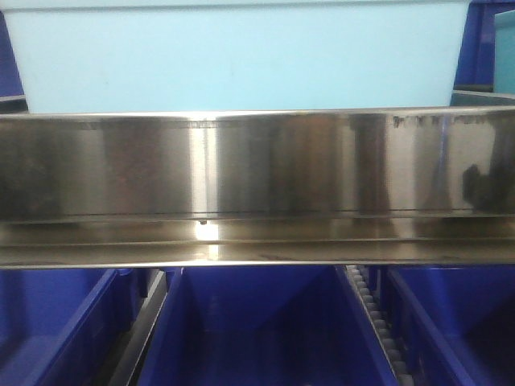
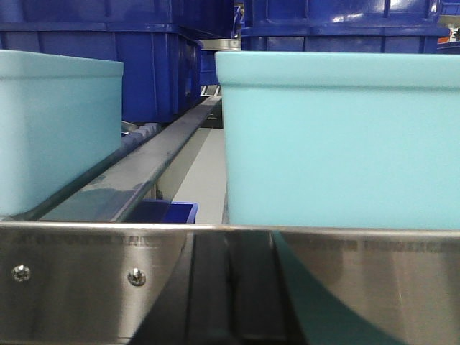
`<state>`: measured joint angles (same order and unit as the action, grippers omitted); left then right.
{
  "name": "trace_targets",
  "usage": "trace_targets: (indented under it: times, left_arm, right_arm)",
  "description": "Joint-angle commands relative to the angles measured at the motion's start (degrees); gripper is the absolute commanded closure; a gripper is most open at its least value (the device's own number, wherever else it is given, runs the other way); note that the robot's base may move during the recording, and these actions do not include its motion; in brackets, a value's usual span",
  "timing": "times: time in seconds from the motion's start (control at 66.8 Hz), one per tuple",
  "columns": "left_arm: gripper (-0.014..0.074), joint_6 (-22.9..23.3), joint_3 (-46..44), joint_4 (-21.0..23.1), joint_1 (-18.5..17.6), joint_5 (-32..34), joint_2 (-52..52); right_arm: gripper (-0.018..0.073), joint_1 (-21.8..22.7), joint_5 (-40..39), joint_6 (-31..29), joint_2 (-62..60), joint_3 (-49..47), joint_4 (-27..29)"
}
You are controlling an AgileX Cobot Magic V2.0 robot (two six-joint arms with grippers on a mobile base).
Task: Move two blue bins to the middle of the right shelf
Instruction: 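Open both grippers and reach toward the light blue bin's side walls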
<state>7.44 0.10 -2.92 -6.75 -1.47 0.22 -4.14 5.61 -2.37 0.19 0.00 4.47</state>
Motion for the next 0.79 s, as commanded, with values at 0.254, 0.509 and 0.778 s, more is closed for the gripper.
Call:
trace_targets:
  times: [0.254, 0.509, 0.778]
  left_arm:
    - [0.0707, -0.11, -0.1, 0.04, -0.31, 0.82, -0.22]
    - [0.0707, -0.11, -0.1, 0.04, -0.31, 1.12, -0.22]
    - [0.0707, -0.11, -0.1, 0.04, -0.31, 4.83, -0.22]
  right_arm:
    - [0.0721, -0.06, -1.15, -0.33, -0.19, 0.0, 0.22]
    - [0.0721, -0.06, -1.15, -0.33, -0.19, 0.0, 0.22]
    - [0.0721, -0.06, -5.92, -0.33, -0.19, 0.0, 0.22]
